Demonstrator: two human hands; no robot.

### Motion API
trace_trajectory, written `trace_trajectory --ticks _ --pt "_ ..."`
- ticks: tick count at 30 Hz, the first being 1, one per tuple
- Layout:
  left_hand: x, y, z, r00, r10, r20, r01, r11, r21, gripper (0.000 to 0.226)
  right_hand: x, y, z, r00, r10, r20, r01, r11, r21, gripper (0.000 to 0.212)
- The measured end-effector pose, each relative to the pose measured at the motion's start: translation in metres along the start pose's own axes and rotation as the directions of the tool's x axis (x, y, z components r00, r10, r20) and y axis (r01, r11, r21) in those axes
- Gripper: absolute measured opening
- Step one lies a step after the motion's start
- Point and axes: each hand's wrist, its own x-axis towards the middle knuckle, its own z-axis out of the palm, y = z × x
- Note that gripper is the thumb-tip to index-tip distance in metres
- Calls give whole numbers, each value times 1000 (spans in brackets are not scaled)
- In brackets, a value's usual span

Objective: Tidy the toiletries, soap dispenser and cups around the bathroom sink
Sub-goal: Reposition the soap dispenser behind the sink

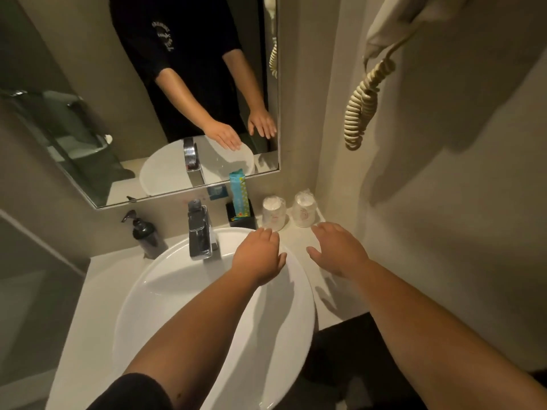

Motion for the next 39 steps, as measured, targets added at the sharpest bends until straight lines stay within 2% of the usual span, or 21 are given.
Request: trace_trajectory --ticks 5,13,17,25,29,33,36,39 --pt "-36 2 -8 993 -115 -6 115 993 5 52 -12 -13 -3 994 -97 44 97 995 -4 63" --pt "-108 8 -15 944 -329 -39 326 942 -76 43 -32 -47 9 960 -274 64 272 962 40 62" --pt "-144 -9 -18 897 -440 -41 437 897 -69 39 -37 -83 21 934 -353 58 348 935 73 64" --pt "-205 -61 -17 842 -536 -54 538 842 34 49 -41 -171 48 851 -520 73 513 853 97 60" --pt "-227 -100 -18 816 -576 -54 578 815 42 50 -32 -216 62 839 -533 109 526 846 86 68" --pt "-239 -154 -16 804 -594 -25 594 805 5 52 -10 -257 71 864 -491 111 484 871 87 69" --pt "-240 -195 -14 809 -588 2 588 809 -5 56 11 -287 79 879 -464 107 456 885 96 68" --pt "-234 -229 -12 846 -532 23 530 846 53 54 35 -311 84 896 -429 115 418 902 105 70"
